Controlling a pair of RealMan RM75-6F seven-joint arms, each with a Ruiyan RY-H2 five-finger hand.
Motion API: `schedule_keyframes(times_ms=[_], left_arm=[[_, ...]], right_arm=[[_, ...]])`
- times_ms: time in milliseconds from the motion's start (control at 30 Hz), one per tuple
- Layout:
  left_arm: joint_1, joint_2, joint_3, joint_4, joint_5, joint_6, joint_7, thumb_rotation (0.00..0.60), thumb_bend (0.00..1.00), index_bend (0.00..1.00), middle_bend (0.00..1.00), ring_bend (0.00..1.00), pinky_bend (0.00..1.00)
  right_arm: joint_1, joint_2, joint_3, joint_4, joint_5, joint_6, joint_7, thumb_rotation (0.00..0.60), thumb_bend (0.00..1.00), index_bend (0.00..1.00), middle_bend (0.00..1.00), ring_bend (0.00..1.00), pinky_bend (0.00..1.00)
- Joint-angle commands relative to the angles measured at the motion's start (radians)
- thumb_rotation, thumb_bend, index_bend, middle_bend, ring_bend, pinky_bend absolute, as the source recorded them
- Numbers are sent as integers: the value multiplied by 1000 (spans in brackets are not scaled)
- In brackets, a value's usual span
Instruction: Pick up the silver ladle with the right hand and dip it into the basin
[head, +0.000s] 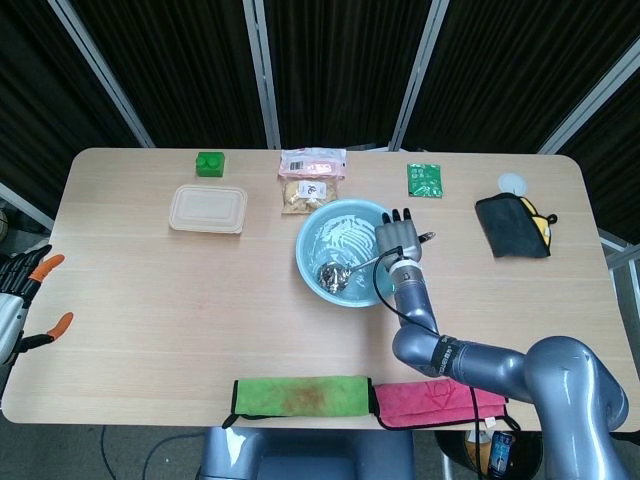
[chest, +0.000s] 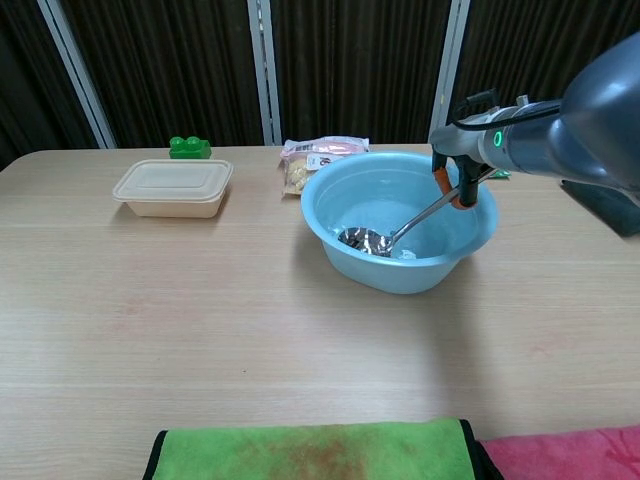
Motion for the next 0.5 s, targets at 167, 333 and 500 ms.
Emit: schedule_keyframes(times_ms=[167, 333, 500], left_arm=[[2, 5, 4, 3, 13, 9, -16, 600, 315, 102, 0, 0, 0], [3, 6, 7, 4, 19, 11, -20, 600, 315, 102, 0, 0, 0], [3, 6, 11, 1, 20, 6, -13, 600, 316, 102, 0, 0, 0]], right_arm=[[-6, 18, 3, -56, -12, 45, 3, 600, 636, 744, 86, 0, 0], [-4, 51, 14, -107, -4, 74, -6, 600, 637, 744, 91, 0, 0], [15, 110, 22, -205, 14, 158, -61, 600, 637, 743, 94, 0, 0]])
